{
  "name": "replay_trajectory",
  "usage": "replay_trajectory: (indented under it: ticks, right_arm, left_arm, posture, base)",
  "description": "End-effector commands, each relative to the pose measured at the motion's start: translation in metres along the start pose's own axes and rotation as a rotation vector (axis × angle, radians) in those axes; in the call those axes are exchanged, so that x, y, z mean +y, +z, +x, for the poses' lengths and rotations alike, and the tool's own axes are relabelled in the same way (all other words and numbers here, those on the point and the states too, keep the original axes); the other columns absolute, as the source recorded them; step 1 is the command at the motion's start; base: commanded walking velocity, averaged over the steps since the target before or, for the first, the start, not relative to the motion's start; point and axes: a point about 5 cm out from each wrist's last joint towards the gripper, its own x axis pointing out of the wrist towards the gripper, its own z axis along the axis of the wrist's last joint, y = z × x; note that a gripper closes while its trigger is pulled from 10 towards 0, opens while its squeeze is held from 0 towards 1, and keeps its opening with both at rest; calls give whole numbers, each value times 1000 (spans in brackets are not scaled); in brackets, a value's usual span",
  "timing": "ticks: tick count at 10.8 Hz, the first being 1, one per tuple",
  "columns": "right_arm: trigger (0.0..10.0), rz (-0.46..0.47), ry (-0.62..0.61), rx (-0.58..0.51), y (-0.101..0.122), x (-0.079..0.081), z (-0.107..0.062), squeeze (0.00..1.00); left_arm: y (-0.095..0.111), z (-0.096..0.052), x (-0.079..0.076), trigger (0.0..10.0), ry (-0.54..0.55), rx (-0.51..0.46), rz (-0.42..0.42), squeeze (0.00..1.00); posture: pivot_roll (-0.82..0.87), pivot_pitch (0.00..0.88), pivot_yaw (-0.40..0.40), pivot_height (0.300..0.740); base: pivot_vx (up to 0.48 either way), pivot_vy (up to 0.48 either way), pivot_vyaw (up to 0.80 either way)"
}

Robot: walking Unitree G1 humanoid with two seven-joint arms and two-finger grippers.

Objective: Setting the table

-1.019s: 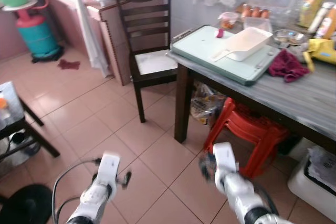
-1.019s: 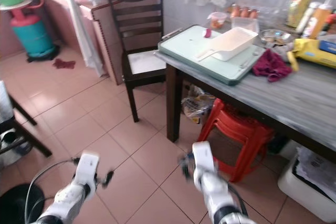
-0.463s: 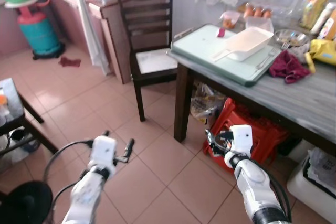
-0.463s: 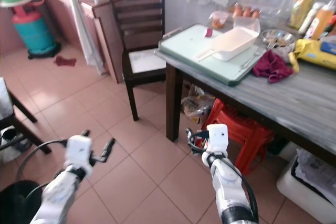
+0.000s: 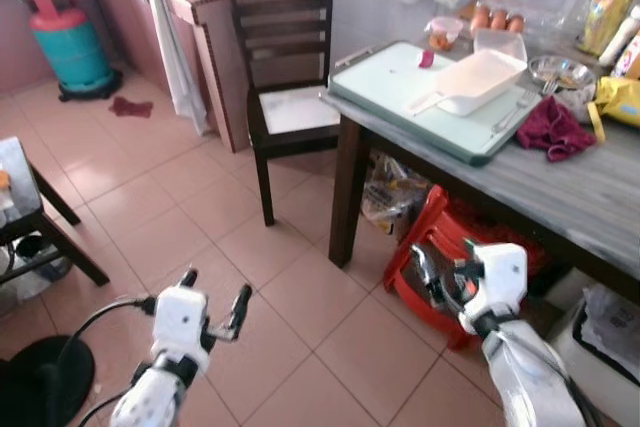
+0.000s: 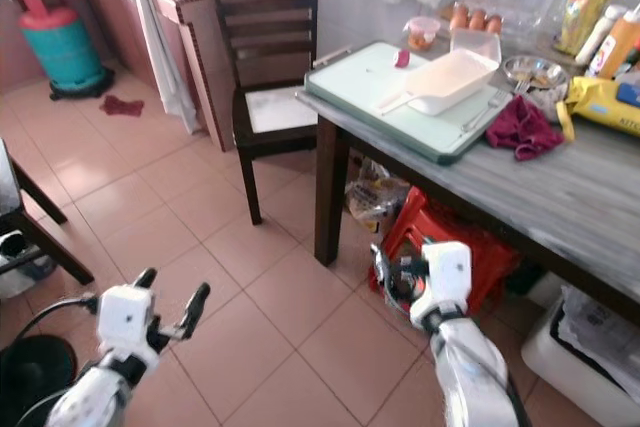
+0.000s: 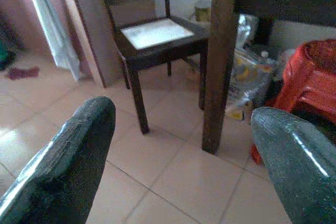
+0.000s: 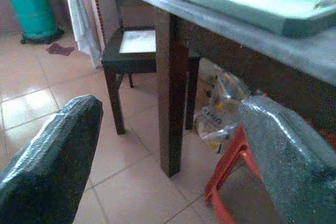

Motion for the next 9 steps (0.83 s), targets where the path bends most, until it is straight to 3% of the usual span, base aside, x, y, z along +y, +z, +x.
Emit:
replay_trajectory:
  ticks: [1,3,7,8,9]
  right_arm:
    - [10000,-15,-20,-7,10,-2,-4,0]
    - [10000,-17,-33,-11,25,-1,-11,0]
    - [10000,-36,-29,-14,33,13,-16,0]
    - [10000,3,-54,15,31,13,-15,0]
    - [10000,-30,-44,20,29,16,-12,0]
  left_arm:
    - [6,-5,8,10000,27,-17,18,0]
    - [18,-6,11,10000,66,-39,23,0]
    - [-6,-3,14,10000,66,32,-8,0]
    - [-7,-2,17,10000,71,43,-22,0]
    - [-7,0,19,10000,88,46,-18,0]
  posture:
    - [27,57,-16,740]
    - [15,49,-6,740]
    - [6,57,4,740]
    - [5,58,6,740]
    - [7,59,6,740]
  base:
    - [0,0,0]
    - [0,0,0]
    - [0,0,0]
    - [0,0,-769]
    - [0,0,-781]
